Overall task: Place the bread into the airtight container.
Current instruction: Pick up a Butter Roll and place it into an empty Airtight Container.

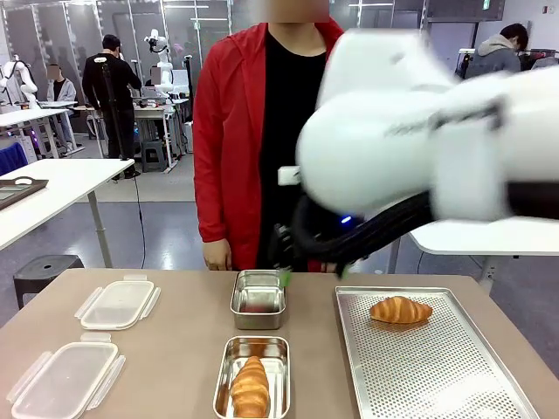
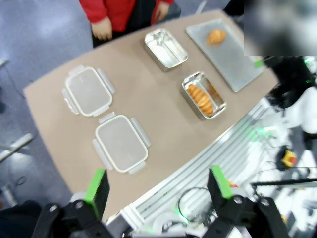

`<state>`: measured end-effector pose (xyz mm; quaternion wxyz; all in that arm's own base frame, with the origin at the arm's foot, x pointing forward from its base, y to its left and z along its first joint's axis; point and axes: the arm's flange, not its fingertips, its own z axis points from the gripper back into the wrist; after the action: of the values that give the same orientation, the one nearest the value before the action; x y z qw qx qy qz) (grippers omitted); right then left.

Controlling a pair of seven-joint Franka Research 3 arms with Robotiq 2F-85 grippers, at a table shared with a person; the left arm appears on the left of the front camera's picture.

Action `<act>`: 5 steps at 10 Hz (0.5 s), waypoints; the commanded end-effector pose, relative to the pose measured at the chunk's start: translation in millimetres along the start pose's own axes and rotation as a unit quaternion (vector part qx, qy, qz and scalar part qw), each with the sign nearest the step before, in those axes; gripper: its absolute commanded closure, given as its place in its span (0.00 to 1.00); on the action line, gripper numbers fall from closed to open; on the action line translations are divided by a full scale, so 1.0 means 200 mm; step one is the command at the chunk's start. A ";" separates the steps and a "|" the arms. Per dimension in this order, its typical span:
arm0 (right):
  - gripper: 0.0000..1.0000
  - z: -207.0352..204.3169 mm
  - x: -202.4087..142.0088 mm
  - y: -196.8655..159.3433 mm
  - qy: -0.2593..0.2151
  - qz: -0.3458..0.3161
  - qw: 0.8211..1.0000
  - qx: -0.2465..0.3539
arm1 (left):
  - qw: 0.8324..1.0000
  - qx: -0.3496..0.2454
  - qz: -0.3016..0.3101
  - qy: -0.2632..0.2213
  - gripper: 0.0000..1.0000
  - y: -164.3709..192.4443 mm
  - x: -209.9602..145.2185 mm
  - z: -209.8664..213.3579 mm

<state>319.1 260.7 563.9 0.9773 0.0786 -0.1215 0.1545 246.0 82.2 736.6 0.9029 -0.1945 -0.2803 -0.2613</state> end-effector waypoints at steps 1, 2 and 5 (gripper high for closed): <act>0.00 0.24 -0.17 -0.27 -0.012 0.055 0.998 0.016 | 1.000 -0.004 -0.009 0.000 0.00 -0.01 0.00 0.00; 0.00 0.38 -0.26 -0.42 -0.022 0.079 0.996 0.021 | 1.000 -0.004 -0.009 0.000 0.00 -0.01 0.00 0.00; 0.00 0.83 -0.52 -0.79 -0.064 0.097 0.993 0.022 | 1.000 -0.004 -0.009 0.000 0.00 -0.01 0.00 0.00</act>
<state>243.2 72.1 666.1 0.9491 0.1043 -0.1777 0.2384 246.0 82.1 736.6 0.9030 -0.1945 -0.2803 -0.2613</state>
